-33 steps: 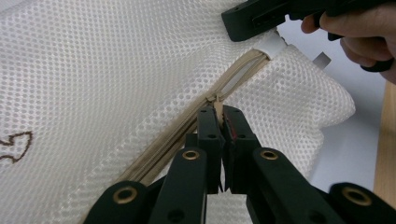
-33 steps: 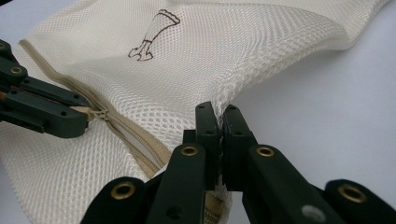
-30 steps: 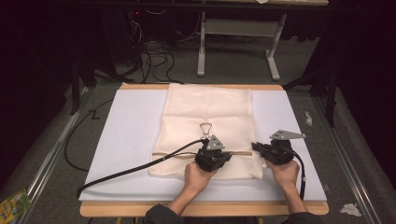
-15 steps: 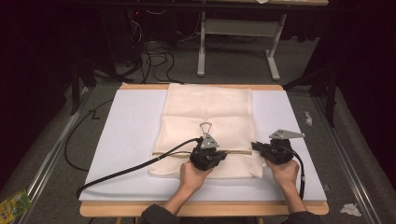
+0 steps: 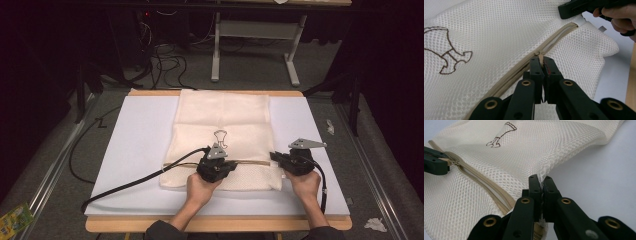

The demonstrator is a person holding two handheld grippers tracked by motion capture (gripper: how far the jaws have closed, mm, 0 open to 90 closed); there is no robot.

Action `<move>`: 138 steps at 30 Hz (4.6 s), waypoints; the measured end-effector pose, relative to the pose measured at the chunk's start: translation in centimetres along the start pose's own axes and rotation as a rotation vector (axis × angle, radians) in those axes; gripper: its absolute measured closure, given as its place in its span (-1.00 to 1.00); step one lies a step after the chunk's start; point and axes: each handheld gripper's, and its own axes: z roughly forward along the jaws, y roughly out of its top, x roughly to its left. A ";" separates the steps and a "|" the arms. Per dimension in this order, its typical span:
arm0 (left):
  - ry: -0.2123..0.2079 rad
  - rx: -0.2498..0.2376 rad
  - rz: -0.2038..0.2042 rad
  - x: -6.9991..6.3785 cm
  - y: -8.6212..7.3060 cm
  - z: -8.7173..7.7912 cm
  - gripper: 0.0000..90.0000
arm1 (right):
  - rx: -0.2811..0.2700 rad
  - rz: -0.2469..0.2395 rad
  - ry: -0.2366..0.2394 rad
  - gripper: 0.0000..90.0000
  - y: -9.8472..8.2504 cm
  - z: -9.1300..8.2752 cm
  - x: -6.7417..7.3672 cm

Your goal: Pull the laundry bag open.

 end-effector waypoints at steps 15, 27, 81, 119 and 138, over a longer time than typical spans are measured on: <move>0.010 -0.025 -0.003 0.8 -0.4 -1.6 0.94 | 0.010 -0.007 -0.015 0.97 0.1 0.0 0.1; 0.015 -0.032 -0.001 1.0 -0.5 -2.5 0.94 | 0.013 -0.006 -0.011 0.97 0.1 0.1 0.2; 0.051 -0.076 -0.041 2.7 -2.1 -5.9 0.94 | 0.026 -0.029 -0.016 0.97 0.5 0.6 0.6; 0.080 -0.101 -0.071 3.9 -2.9 -8.0 0.94 | 0.029 -0.024 -0.022 0.97 0.5 0.6 0.2; 0.107 -0.122 -0.090 4.7 -3.2 -9.8 0.94 | 0.031 -0.016 -0.029 0.97 0.4 0.5 0.0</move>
